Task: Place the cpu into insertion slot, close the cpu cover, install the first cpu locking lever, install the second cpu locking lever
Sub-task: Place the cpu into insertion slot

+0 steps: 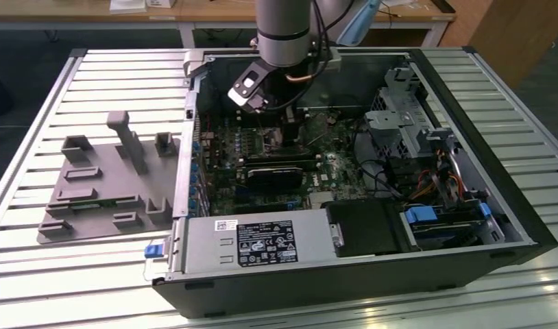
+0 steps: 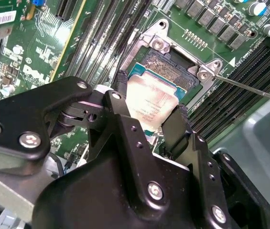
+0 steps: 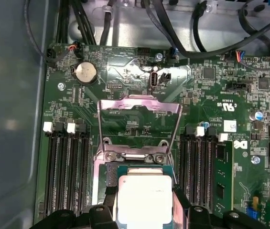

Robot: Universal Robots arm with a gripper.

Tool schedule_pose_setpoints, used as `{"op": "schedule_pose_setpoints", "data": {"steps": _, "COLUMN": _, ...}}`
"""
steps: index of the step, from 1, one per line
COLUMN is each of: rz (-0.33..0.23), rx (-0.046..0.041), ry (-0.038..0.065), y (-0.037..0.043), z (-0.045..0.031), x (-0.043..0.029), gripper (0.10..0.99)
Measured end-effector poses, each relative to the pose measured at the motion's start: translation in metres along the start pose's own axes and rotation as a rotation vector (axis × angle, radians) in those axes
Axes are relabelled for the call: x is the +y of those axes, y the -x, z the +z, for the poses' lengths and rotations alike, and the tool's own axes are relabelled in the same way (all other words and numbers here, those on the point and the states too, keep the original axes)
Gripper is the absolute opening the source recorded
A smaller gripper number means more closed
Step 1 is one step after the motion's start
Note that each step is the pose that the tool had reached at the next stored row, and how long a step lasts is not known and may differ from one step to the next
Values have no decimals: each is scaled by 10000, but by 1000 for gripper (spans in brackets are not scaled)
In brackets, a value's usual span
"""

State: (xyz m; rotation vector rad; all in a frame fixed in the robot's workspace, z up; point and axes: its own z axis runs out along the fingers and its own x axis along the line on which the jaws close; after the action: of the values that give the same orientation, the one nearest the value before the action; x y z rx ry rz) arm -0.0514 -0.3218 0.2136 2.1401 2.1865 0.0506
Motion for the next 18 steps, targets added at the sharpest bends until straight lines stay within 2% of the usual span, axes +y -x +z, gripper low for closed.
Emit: {"op": "schedule_pose_setpoints", "data": {"steps": 18, "rz": 91, "rx": -8, "ry": -4, "y": -40, "z": 100, "x": -46, "gripper": 537}}
